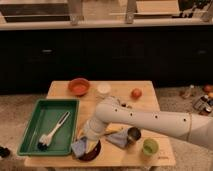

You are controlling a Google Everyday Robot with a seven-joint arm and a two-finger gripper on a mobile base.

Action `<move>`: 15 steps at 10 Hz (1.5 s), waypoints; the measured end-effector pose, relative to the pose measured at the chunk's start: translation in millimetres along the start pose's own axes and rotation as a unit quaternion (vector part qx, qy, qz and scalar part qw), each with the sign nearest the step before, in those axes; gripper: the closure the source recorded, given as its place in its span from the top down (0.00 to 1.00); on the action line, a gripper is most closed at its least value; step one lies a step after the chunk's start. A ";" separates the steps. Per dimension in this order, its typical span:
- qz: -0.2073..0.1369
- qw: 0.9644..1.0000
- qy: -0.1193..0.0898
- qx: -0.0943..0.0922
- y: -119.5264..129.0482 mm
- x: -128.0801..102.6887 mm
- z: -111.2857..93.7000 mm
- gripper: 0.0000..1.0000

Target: Wipe purple bowl with sponge

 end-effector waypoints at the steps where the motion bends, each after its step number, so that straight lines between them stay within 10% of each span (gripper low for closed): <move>1: 0.001 1.000 0.003 -0.001 -2.5 2.5 0.3 0.00; 7: -0.033 0.999 -0.009 -0.006 -22.7 -16.0 10.6 0.00; 15: -0.030 0.998 -0.032 -0.049 36.9 -32.5 16.1 0.00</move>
